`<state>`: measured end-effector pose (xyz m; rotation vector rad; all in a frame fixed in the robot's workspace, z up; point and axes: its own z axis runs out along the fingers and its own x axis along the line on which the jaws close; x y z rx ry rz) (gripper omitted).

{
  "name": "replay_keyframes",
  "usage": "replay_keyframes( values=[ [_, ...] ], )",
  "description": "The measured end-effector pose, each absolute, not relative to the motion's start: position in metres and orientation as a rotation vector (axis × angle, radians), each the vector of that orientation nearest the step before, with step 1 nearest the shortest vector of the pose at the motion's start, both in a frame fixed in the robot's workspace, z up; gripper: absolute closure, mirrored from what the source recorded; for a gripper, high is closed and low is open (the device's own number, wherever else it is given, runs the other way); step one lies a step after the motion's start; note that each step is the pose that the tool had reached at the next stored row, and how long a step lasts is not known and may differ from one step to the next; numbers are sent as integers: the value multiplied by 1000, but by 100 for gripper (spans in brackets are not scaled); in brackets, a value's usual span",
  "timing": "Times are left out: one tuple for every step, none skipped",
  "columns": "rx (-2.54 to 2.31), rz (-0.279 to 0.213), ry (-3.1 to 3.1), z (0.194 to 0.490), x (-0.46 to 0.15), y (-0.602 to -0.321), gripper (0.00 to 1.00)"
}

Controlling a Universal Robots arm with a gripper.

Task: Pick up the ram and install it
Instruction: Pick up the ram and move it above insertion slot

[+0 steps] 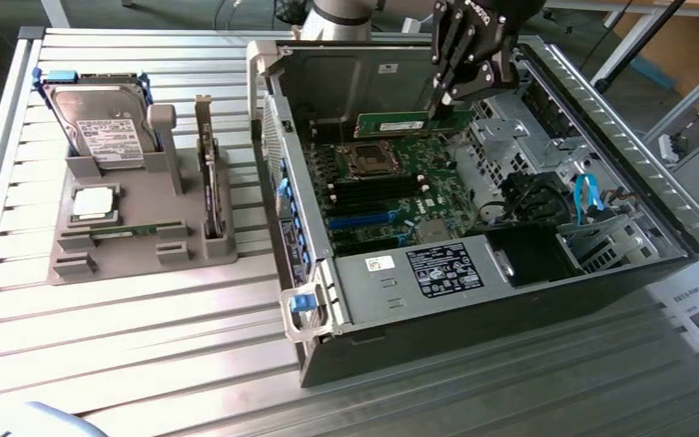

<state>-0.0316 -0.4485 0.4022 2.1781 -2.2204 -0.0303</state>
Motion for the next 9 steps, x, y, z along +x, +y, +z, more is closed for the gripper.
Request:
replay_keyframes(
  values=[
    [2178,-30,-2220,402,-32,-448,88],
    [2178,-30,-2220,402,-32,-448,88],
    [2178,-31,-2220,402,-32,-448,88],
    [2178,-30,-2220,401,-31,-448,88],
    [2178,-30,-2220,401,-31,-448,88],
    [2178,-31,-2221,400,-31,-448,88],
    [2178,-31,-2220,400,-31,-448,88],
    [2178,-31,-2221,399,-31,-448,88],
    [2178,-31,-2221,398,-31,-448,88]
  ],
)
